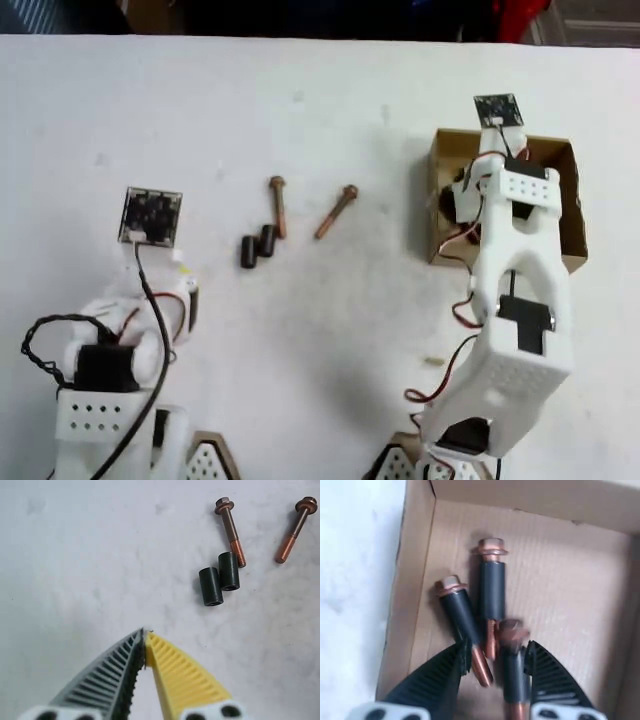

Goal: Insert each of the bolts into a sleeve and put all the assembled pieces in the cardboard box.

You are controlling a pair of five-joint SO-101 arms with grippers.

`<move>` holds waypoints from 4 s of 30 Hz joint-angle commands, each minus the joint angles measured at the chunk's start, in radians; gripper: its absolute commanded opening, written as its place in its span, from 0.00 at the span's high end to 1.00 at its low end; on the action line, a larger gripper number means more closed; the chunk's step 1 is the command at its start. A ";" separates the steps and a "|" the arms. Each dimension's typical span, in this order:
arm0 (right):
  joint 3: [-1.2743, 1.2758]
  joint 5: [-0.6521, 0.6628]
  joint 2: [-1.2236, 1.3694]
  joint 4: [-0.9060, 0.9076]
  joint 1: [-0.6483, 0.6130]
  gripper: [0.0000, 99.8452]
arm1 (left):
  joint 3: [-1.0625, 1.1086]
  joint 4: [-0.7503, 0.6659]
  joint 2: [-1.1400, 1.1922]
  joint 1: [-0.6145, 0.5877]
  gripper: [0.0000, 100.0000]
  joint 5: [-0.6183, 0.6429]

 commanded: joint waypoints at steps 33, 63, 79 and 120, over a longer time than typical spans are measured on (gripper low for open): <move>-0.233 0.018 -0.730 0.423 -0.236 0.85 | 0.009 -0.026 -0.010 -0.002 0.98 -0.009; -0.233 0.025 -0.730 0.429 -0.236 0.69 | 0.011 -0.028 -0.010 -0.002 0.98 -0.009; -0.233 0.017 -0.728 0.424 -0.236 0.96 | 0.011 -0.028 -0.010 -0.002 0.98 -0.009; -0.233 0.017 -0.924 0.484 -0.252 0.96 | 0.012 -0.026 -0.010 -0.002 0.98 -0.011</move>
